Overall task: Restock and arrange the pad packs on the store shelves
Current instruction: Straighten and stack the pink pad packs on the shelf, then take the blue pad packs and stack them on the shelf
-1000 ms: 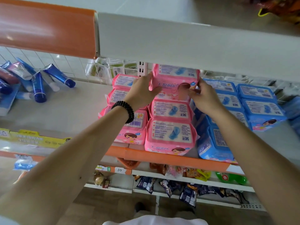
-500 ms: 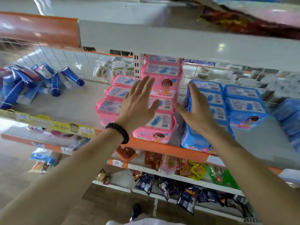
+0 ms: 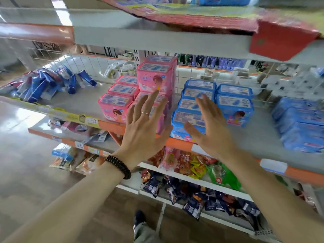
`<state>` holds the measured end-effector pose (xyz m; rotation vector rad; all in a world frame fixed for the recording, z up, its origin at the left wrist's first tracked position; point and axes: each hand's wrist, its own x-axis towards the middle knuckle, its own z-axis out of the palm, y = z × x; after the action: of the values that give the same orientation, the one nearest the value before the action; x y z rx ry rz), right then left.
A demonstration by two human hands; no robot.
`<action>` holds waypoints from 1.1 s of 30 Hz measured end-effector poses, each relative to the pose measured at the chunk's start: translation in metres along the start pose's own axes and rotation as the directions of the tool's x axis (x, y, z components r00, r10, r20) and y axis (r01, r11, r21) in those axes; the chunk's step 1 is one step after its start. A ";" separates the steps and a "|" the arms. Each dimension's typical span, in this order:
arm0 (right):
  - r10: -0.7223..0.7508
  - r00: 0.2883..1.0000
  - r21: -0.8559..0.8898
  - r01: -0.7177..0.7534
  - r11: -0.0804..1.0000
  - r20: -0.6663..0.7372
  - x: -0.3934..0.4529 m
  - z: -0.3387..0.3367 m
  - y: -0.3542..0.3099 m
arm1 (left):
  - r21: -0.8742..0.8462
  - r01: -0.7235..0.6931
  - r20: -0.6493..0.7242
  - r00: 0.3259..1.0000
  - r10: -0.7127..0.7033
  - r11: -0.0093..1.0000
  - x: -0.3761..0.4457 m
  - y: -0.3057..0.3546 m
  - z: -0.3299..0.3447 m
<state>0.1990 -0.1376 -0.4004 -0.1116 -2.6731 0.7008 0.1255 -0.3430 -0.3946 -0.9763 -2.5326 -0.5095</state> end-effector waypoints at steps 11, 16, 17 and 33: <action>-0.121 0.961 -0.128 0.091 0.988 -0.247 -0.041 -0.094 -0.009 | -0.025 -0.339 -0.279 0.906 0.319 0.940 0.026 0.080 -0.070; -0.234 0.895 -0.212 0.162 0.964 -0.380 -0.041 -0.147 -0.045 | -0.047 -0.445 -0.405 0.827 0.390 0.895 0.059 0.097 -0.124; -0.256 0.878 -0.217 0.179 0.960 -0.405 -0.039 -0.154 -0.052 | -0.040 -0.458 -0.426 0.812 0.400 0.888 0.066 0.097 -0.133; -0.255 0.818 -0.352 0.069 0.933 -0.516 -0.017 -0.189 -0.110 | 0.007 -0.478 -0.366 0.816 0.447 0.879 0.110 0.053 -0.181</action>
<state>0.2870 -0.1503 -0.2003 -0.1410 -2.1654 0.1318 0.1248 -0.3275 -0.1769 -1.3435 -1.8736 -0.5841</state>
